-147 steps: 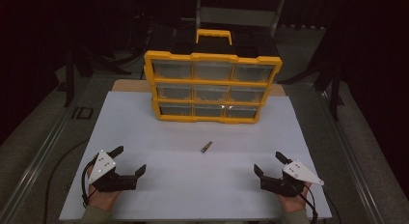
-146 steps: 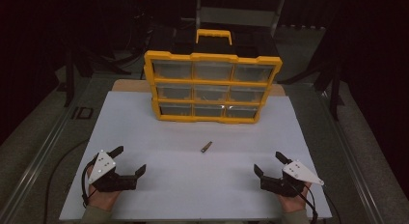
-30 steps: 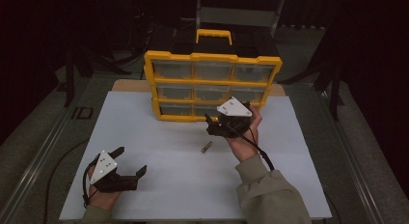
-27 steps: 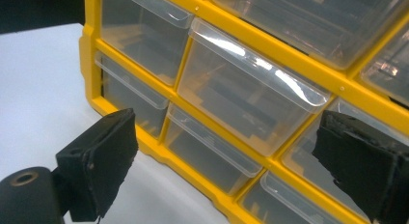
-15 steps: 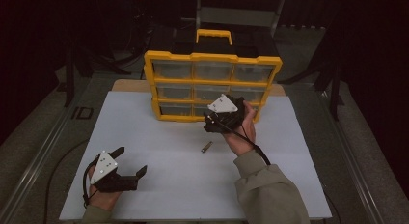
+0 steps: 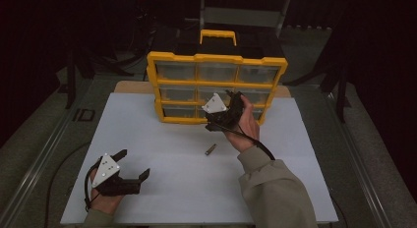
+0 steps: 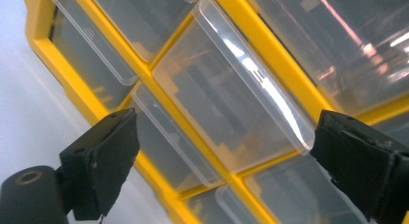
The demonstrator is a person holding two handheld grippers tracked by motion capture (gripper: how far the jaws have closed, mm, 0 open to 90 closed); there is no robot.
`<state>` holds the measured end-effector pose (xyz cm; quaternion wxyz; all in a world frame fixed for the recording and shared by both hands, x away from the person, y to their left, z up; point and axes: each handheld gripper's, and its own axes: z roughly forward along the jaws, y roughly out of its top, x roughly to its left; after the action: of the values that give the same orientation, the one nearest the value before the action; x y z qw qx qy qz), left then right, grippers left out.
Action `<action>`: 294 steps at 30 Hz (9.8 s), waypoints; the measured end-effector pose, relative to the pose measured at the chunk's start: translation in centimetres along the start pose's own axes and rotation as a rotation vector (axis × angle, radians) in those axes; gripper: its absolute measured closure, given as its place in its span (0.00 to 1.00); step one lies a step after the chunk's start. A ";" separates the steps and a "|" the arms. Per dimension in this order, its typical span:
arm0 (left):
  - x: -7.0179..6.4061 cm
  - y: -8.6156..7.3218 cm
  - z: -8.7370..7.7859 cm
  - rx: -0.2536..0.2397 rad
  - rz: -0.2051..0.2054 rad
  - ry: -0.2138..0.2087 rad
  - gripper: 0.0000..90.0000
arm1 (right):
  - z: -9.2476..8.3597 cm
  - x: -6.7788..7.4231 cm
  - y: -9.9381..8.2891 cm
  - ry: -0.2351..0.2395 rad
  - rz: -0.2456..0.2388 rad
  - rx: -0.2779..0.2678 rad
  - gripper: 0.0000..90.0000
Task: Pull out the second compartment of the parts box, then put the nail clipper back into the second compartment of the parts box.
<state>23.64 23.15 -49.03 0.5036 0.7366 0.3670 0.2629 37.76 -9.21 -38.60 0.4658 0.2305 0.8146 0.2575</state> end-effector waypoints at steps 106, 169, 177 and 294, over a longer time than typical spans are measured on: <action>-0.2 0.0 0.2 0.008 0.005 -0.010 0.00 | 0.1 -3.0 3.1 -0.583 -0.794 -0.017 0.84; -0.3 0.0 0.2 0.011 0.010 -0.010 0.00 | -4.0 -1.2 2.3 -0.546 -0.821 -0.040 0.89; -0.3 0.0 0.2 0.012 0.010 -0.008 0.00 | -4.9 -0.9 2.0 -0.544 -0.821 -0.055 0.89; -0.4 -0.1 0.2 0.029 0.014 -0.003 0.00 | -4.7 7.9 -4.2 -0.240 -0.280 -0.096 0.13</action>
<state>23.56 22.71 -49.22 0.4916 0.7467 0.3650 0.2599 29.46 -8.55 -44.30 0.6015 0.1216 0.7640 0.1993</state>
